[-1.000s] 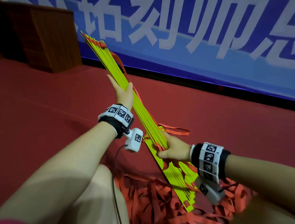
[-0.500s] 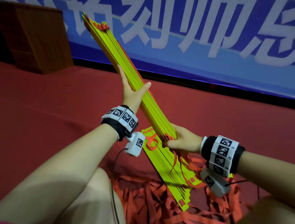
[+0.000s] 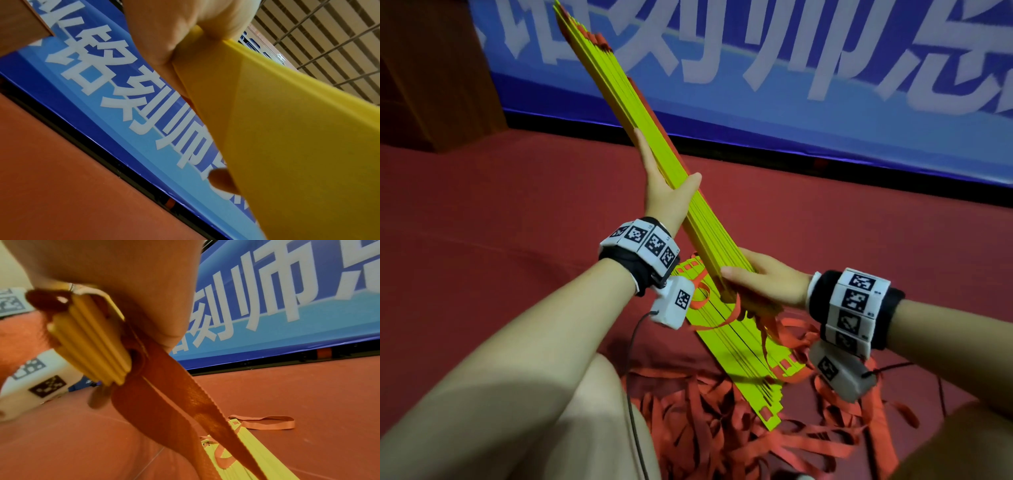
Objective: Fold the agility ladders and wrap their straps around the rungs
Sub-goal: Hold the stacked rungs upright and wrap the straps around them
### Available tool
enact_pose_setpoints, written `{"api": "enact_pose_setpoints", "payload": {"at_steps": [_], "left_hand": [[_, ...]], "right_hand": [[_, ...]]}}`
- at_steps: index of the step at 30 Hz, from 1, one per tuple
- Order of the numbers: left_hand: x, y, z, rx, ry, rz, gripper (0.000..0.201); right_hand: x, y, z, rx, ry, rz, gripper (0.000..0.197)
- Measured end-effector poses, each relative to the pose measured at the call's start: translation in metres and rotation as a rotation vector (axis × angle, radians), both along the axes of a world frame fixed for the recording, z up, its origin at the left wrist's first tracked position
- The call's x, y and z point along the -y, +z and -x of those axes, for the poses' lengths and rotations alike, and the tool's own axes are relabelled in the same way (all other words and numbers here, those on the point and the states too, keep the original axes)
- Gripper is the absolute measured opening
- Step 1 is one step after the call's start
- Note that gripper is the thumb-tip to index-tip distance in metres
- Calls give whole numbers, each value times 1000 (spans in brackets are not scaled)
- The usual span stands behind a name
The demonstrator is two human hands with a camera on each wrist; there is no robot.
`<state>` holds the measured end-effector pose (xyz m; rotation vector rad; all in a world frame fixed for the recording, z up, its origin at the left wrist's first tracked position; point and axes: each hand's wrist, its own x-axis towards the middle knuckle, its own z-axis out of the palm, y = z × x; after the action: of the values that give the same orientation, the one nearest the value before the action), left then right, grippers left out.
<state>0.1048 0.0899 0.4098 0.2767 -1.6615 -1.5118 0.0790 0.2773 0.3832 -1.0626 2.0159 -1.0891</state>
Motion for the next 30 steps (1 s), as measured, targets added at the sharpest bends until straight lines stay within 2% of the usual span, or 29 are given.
{"api": "enact_pose_setpoints", "payload": {"at_steps": [1,5,6,10,15,19,22,24,27,30], "left_hand": [[0,-1,1,3,4,8,102],[1,-2,4,27,49,32,98],[2,-3,4,34,54,45,98],[15,-10,2,74,61,203,98],[28,-13,-10,151,46,457,95],[24,-14,-21,185,-22,492,98],[12,-10,-25,100,-52,438,99],[4,-5,-24,47,-52,361,95],[-4,7,-19,-44,-34,248,77],[-2,16,-18,-101,7,145,56]], "right_hand": [[0,-1,4,19,-12,-13,39],[-5,-7,17,64,-29,-162,77],[-6,-9,19,86,-37,-188,75],[-12,-2,28,32,4,-293,23],[-27,-3,37,-69,-26,-422,10],[-47,1,35,-31,-134,-292,15],[-45,18,24,139,-293,-30,19],[-37,34,18,204,-379,139,33],[-27,53,15,132,-431,283,52],[-27,61,21,-18,-417,287,37]]}}
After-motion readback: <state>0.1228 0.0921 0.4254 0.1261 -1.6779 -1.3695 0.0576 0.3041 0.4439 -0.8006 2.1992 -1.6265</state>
